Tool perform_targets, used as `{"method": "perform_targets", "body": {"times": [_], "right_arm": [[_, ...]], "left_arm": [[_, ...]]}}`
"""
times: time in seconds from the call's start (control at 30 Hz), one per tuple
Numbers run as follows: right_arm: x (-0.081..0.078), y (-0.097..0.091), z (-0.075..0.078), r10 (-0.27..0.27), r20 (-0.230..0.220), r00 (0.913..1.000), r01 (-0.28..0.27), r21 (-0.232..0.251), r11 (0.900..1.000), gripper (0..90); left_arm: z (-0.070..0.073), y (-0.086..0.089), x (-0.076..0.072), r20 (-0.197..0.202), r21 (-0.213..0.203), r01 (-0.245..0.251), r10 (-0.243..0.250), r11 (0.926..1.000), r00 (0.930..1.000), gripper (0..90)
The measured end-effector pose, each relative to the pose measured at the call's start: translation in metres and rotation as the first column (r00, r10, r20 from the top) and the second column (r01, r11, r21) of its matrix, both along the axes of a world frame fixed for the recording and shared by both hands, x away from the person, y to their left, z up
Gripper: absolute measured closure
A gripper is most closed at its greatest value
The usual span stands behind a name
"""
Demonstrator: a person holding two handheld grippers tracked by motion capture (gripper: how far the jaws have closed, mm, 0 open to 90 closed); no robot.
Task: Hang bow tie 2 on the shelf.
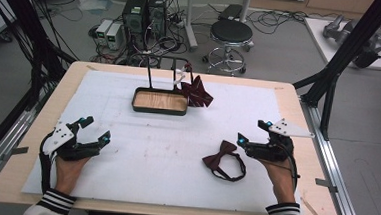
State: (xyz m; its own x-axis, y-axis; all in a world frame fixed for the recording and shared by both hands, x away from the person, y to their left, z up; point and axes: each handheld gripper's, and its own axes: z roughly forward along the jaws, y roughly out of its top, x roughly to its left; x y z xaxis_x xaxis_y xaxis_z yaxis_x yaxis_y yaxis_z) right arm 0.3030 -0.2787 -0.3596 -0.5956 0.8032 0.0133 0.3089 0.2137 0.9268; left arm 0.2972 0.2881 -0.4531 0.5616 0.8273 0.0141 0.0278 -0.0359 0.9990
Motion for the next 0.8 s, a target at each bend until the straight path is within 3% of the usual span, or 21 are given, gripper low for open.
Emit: {"method": "perform_targets", "body": {"times": [0.17,0.43,0.67,0.73,0.77,0.8], "right_arm": [[0.001,0.002,0.002,0.023,-0.028,0.9993,-0.024,-0.026,0.9994,12.0],[0.016,0.011,0.003,0.077,-0.075,0.9942,-0.085,-0.116,0.9896,12.1],[0.028,0.014,-0.004,0.14,-0.141,0.9801,-0.16,-0.145,0.9764,12.1],[0.033,0.017,-0.009,0.164,-0.176,0.9706,-0.193,-0.163,0.9674,12.3],[0.033,0.017,-0.009,0.164,-0.176,0.9706,-0.193,-0.163,0.9674,12.3],[0.038,0.018,-0.011,0.174,-0.184,0.9673,-0.208,-0.18,0.9614,12.4]], "left_arm": [[0.0,0.0,0.0,-0.003,-0.004,-0.002,0.002,1.0,1.0,16.0],[0.0,0.0,0.0,-0.003,-0.007,0.0,0.0,1.0,1.0,16.0],[0.0,0.001,0.0,-0.006,-0.009,-0.001,0.001,1.0,1.0,16.0],[0.0,0.0,0.0,-0.004,-0.006,-0.001,0.001,1.0,1.0,16.0],[0.0,0.0,0.0,-0.004,-0.006,-0.001,0.001,1.0,1.0,16.0],[0.0,0.0,0.0,-0.004,-0.006,-0.001,0.001,1.0,1.0,16.0]]}}
